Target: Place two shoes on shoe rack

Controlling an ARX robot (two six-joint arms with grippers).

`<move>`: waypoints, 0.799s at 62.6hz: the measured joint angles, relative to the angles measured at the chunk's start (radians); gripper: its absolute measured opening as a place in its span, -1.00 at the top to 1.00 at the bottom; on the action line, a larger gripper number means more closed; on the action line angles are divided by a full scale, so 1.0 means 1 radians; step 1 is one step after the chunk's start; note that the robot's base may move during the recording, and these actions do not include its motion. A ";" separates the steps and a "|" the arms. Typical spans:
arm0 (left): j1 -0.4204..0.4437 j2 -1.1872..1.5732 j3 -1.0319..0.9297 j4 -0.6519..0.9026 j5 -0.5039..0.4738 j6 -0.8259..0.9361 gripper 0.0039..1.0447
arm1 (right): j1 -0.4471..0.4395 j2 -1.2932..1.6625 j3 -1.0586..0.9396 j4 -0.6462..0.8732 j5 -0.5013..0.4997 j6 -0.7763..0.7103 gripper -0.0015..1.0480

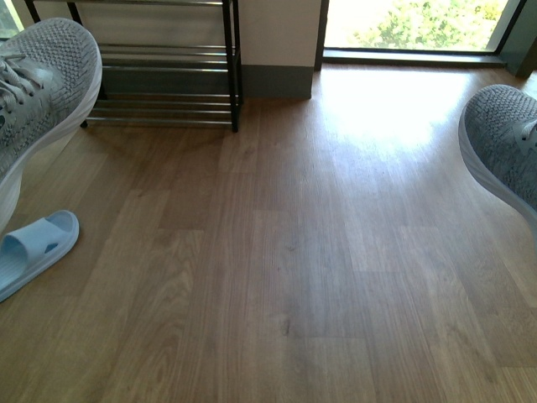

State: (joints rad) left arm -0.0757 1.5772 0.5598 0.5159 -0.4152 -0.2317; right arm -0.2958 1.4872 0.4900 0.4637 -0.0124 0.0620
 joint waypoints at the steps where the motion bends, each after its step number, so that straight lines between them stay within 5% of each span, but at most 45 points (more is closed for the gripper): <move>1: 0.000 0.000 0.000 0.000 0.000 0.000 0.98 | 0.000 0.000 0.000 0.000 0.000 0.000 0.97; 50: -0.006 0.000 -0.002 0.000 0.006 0.001 0.98 | -0.001 0.000 0.000 0.000 0.000 0.000 0.97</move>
State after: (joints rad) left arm -0.0814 1.5772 0.5583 0.5159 -0.4091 -0.2310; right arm -0.2966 1.4872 0.4900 0.4637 -0.0124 0.0620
